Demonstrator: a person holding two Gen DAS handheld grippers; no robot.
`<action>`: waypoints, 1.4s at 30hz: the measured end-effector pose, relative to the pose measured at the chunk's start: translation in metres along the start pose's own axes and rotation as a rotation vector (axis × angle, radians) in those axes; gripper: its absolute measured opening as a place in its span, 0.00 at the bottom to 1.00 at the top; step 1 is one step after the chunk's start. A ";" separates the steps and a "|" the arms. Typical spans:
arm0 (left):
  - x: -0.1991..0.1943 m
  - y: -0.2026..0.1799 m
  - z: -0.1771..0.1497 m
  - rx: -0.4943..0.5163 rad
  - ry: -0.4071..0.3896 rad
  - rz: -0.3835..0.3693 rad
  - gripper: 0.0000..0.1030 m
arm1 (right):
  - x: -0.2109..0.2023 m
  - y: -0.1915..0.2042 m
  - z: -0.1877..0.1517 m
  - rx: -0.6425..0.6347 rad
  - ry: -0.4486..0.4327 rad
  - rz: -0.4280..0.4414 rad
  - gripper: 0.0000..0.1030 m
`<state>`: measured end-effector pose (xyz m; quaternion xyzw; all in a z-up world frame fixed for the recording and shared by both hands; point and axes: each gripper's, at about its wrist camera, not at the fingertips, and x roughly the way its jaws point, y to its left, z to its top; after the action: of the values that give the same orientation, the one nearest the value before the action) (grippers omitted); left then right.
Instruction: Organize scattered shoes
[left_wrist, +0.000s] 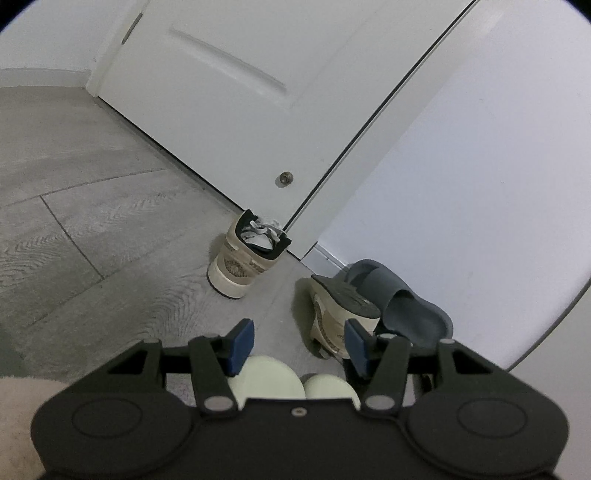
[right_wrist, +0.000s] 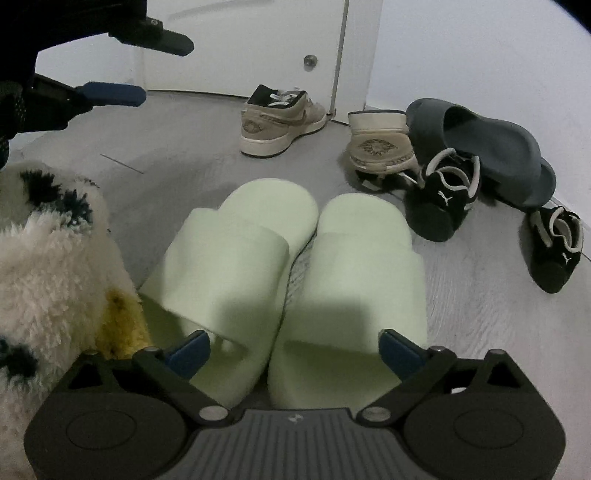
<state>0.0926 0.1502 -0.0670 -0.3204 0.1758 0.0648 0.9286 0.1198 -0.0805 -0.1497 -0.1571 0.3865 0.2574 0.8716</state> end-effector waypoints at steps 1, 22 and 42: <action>0.000 0.000 0.000 0.000 0.001 0.000 0.54 | -0.001 -0.001 0.001 0.007 0.008 0.006 0.80; -0.006 0.008 0.003 -0.045 -0.046 -0.006 0.54 | 0.054 0.027 0.034 -0.010 -0.057 0.097 0.42; -0.021 0.037 0.015 -0.164 -0.134 -0.011 0.56 | 0.046 -0.003 0.062 0.279 -0.058 0.308 0.66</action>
<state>0.0689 0.1884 -0.0699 -0.3913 0.1056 0.0953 0.9092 0.1843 -0.0391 -0.1435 0.0336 0.4128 0.3362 0.8459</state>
